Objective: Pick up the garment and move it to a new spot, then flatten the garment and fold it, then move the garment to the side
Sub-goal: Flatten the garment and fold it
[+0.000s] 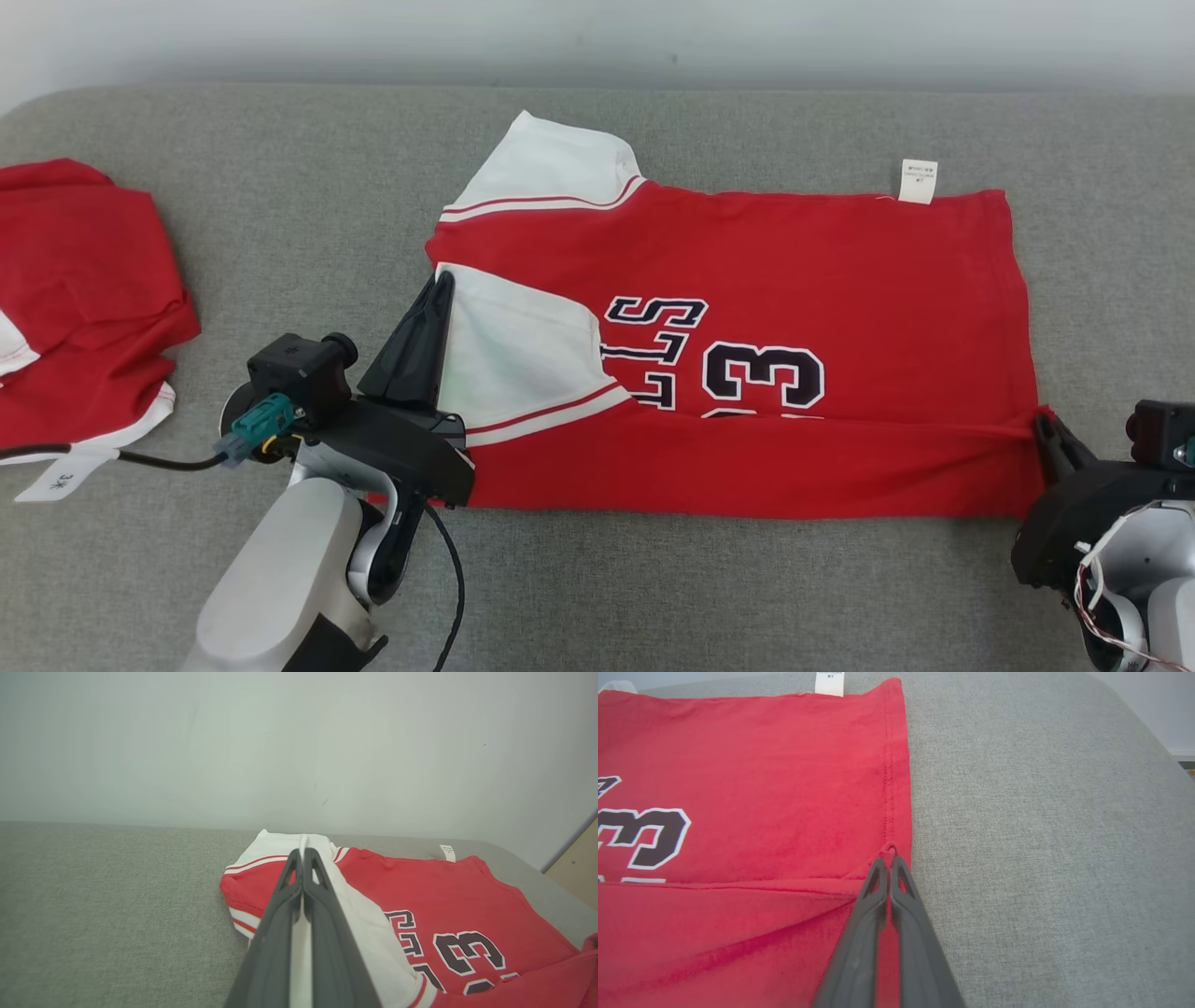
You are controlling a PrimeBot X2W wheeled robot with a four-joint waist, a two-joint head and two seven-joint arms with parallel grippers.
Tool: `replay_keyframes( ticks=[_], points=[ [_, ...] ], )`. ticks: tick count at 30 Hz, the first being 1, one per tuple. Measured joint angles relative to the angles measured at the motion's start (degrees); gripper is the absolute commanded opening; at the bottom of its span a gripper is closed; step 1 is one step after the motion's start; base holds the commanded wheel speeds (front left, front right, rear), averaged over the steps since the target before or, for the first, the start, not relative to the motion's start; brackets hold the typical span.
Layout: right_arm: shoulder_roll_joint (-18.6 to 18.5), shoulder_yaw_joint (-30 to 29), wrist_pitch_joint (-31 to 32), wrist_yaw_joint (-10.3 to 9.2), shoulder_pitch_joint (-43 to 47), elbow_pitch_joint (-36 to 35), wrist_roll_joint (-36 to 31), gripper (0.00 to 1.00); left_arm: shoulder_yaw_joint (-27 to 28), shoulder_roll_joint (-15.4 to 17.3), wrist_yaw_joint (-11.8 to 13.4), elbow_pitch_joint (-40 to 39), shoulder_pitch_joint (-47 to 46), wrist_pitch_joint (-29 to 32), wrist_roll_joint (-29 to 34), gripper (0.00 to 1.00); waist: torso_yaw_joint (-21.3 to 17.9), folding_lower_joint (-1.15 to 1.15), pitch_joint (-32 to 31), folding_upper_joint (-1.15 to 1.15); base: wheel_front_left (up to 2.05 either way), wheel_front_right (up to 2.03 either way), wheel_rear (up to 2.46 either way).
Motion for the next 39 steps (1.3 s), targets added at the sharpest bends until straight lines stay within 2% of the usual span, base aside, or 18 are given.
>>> replay_keyframes(
  ticks=[6,7,8,9,10,18,24,31,36,39],
  points=[
    [-0.36,0.33,-1.11,0.0,-2.35,2.49,-0.94,0.0,0.51,-0.77,-0.23,0.85,-0.85,0.0,0.94,0.0,0.11,0.0,1.19,0.0,0.0,0.0,0.0],
    [-0.45,0.3,-1.16,0.0,-2.52,3.0,-1.42,0.13,0.16,-0.87,-0.23,0.56,-1.15,0.0,0.93,0.0,0.16,0.0,1.33,0.0,0.0,0.0,0.0],
    [-0.55,0.25,-1.16,0.0,-2.62,3.47,-1.76,0.91,0.44,-0.98,-0.24,-0.09,-1.32,0.0,1.27,0.47,0.22,0.0,1.45,0.0,0.0,0.0,0.0],
    [-0.54,-0.02,-1.24,0.0,-2.81,3.83,-1.87,1.0,0.97,-1.22,-0.24,-0.58,-1.46,0.0,1.85,0.87,0.31,-0.01,1.55,0.0,0.0,0.0,0.0],
    [-0.58,-0.29,-1.25,0.0,-3.15,4.31,-2.27,1.0,1.47,-1.27,-0.24,-0.99,-1.53,-0.01,2.76,1.0,0.4,-0.01,1.64,0.0,0.0,0.0,0.0],
    [0.32,-1.86,-3.9,0.0,-3.8,4.27,-3.19,1.0,6.2,-1.37,0.11,-3.33,0.2,-0.01,10.12,1.0,0.47,-0.01,0.82,0.0,0.0,0.0,0.0],
    [1.35,-3.15,3.69,0.0,0.56,-1.23,-1.35,1.0,5.2,0.96,1.62,2.67,6.97,0.76,13.16,1.0,0.28,-0.02,-1.19,0.0,0.0,0.0,0.0],
    [2.96,-6.59,9.6,0.0,6.38,-9.95,-1.33,1.0,4.44,2.08,3.63,5.41,11.75,4.81,13.5,1.0,0.31,-0.02,-2.42,-0.01,0.0,0.0,0.0],
    [4.24,-6.9,11.68,0.0,7.76,-12.07,-1.64,1.0,5.44,1.89,5.34,6.88,12.77,8.43,11.77,1.0,-0.39,-0.02,-2.58,-0.01,0.0,0.0,0.0],
    [4.79,-6.67,12.47,0.0,8.23,-12.35,-1.66,1.0,5.65,1.53,5.26,6.91,12.8,9.11,10.94,1.0,-0.69,-0.02,-2.47,-0.01,0.0,0.0,0.0]
  ],
)
